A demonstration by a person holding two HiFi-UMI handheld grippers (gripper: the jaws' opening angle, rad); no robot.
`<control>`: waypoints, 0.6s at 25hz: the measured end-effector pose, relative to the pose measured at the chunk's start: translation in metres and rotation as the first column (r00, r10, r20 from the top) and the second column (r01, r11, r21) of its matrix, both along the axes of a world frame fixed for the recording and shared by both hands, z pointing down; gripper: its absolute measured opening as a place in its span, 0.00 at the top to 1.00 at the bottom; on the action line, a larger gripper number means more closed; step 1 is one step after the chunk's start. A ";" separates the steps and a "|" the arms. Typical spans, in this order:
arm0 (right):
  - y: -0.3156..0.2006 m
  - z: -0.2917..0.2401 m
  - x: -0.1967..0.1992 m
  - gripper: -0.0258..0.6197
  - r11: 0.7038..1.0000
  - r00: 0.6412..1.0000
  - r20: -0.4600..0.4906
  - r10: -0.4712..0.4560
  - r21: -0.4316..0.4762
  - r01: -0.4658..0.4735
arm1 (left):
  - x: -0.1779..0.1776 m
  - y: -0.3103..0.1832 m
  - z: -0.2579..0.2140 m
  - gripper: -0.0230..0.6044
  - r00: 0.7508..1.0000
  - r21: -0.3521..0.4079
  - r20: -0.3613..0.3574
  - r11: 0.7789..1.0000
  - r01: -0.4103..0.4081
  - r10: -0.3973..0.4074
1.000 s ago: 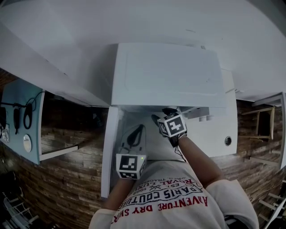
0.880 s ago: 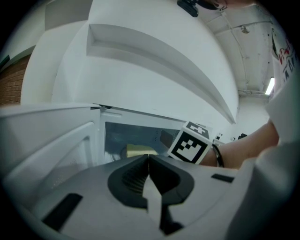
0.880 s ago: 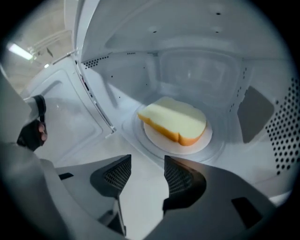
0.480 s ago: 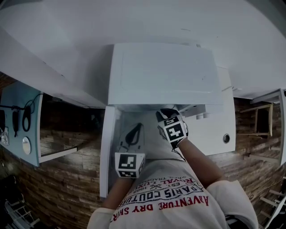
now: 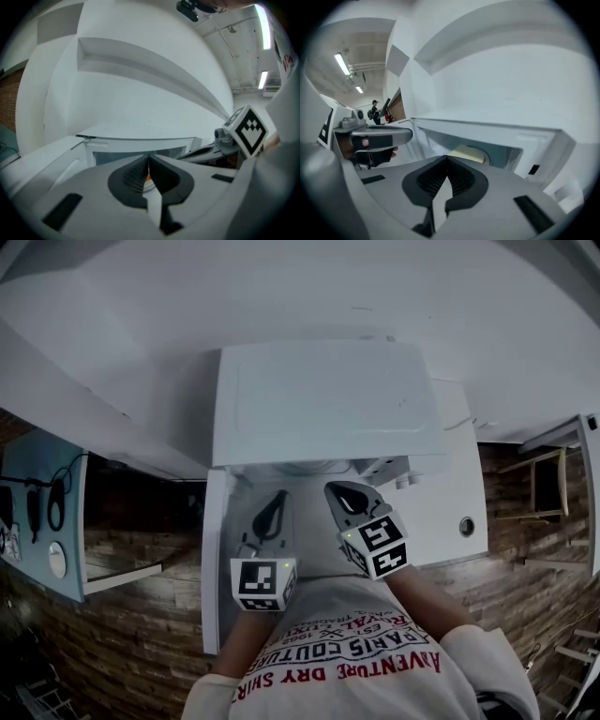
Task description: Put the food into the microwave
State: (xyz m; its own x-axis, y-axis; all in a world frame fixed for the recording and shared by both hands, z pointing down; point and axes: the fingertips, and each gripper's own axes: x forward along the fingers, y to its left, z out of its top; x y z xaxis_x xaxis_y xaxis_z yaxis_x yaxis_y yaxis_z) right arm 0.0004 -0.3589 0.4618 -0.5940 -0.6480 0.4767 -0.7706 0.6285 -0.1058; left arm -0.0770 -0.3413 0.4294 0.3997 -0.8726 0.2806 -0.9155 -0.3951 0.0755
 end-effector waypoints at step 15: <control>-0.013 -0.110 0.032 0.94 0.950 0.986 0.153 0.060 0.296 -0.103 | 0.022 -0.016 -0.106 0.95 0.999 0.262 0.007 0.964 -0.043 0.043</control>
State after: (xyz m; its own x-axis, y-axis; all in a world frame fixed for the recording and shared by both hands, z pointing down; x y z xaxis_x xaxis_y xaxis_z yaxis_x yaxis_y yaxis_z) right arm 0.0319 -0.3720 0.3517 -0.5799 -0.7975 0.1665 -0.8115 0.5835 -0.0320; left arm -0.0546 -0.3569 0.3238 0.4383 -0.8977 0.0452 -0.8973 -0.4399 -0.0368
